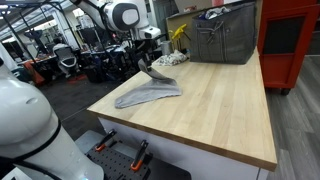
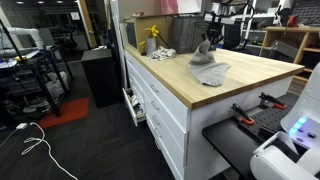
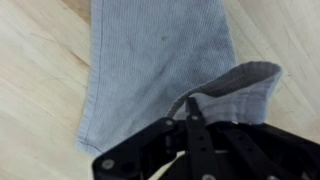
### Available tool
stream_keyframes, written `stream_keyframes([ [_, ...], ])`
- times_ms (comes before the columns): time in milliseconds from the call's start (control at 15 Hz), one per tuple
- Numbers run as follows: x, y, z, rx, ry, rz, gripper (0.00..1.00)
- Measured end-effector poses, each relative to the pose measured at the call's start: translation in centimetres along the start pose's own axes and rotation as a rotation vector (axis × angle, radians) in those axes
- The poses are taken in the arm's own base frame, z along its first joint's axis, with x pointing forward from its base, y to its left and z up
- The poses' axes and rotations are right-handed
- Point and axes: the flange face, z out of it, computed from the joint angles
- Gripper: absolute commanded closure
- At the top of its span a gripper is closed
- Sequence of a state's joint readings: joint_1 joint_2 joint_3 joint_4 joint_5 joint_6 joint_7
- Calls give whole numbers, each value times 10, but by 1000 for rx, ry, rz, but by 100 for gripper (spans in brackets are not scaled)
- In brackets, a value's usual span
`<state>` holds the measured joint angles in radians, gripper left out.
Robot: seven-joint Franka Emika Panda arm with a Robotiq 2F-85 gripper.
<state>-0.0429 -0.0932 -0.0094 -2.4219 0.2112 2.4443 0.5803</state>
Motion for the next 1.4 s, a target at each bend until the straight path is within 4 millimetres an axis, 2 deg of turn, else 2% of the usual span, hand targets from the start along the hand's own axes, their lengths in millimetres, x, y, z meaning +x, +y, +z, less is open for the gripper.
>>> stream_keyframes([
  [333,-18,-8,11,-17,-21,1,99],
  [1400,-17,-7,12,-20,-20,17,99],
])
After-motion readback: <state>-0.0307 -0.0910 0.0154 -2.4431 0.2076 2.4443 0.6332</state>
